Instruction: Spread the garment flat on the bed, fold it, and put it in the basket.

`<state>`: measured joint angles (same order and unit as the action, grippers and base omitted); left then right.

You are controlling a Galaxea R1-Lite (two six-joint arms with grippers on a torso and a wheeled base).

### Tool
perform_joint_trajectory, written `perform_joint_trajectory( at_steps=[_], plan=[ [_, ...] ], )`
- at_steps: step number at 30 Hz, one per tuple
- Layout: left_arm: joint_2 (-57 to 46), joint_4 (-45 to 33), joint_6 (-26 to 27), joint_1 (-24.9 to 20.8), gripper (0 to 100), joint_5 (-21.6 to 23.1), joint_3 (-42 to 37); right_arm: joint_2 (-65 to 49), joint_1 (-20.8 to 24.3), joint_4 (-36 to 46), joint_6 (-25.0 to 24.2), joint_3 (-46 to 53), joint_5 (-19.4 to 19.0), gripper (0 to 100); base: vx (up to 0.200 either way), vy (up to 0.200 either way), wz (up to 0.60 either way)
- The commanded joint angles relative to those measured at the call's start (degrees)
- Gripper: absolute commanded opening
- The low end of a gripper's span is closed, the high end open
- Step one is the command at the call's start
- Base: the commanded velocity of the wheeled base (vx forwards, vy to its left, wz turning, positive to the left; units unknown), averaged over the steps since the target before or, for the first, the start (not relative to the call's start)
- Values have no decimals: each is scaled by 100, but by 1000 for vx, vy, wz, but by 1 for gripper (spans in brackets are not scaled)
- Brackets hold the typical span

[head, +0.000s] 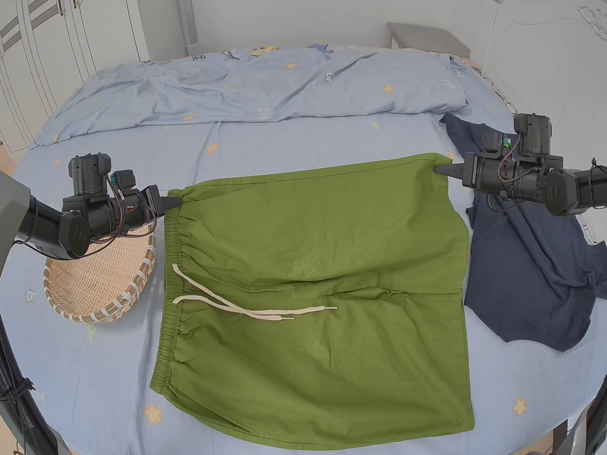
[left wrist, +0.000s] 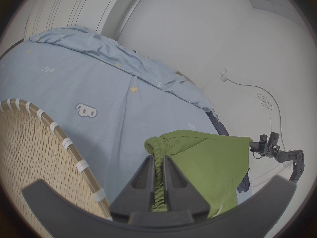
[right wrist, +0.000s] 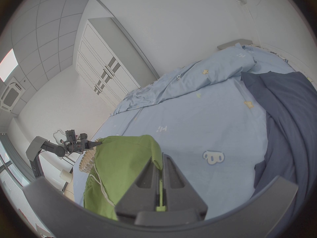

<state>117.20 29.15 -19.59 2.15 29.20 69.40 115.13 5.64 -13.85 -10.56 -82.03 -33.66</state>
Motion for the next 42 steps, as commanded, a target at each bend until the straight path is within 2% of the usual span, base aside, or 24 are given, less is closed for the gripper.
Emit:
perform_joint_trajectory(
  at_steps=[1,6,9,11,12,32,33,35,36,42],
  plan=[
    [312,12,-10,-4,0,-2,276,599,-99,374,150,-691,0,0,0,0,0],
    [488,3,-10,-12,0,-46,451,897,-160,998,353,-1403,158,0,0,0,0],
    [514,-23,-10,5,0,-107,548,1082,-134,1420,590,-1825,597,0,0,0,0],
    [514,-23,-10,5,0,-107,548,1082,-134,1420,590,-1825,597,0,0,0,0],
    [532,-41,-10,5,0,-116,610,1187,-81,1508,643,-1975,773,0,0,0,0],
    [840,-50,-19,-21,0,-142,979,1697,-46,1517,669,-2423,1116,0,0,0,0],
    [840,-50,-27,-30,0,-142,979,1715,-37,1525,669,-2441,1160,100,0,0,0],
    [840,-41,-19,-39,0,-142,979,1759,-28,1517,669,-2467,1186,100,0,0,0],
    [831,-23,-19,-48,100,-142,979,1759,-2,1517,660,-2467,1186,100,0,0,0],
    [787,91,-10,-92,100,-142,926,1741,33,1464,607,-2449,1195,100,0,0,0]
  ],
)
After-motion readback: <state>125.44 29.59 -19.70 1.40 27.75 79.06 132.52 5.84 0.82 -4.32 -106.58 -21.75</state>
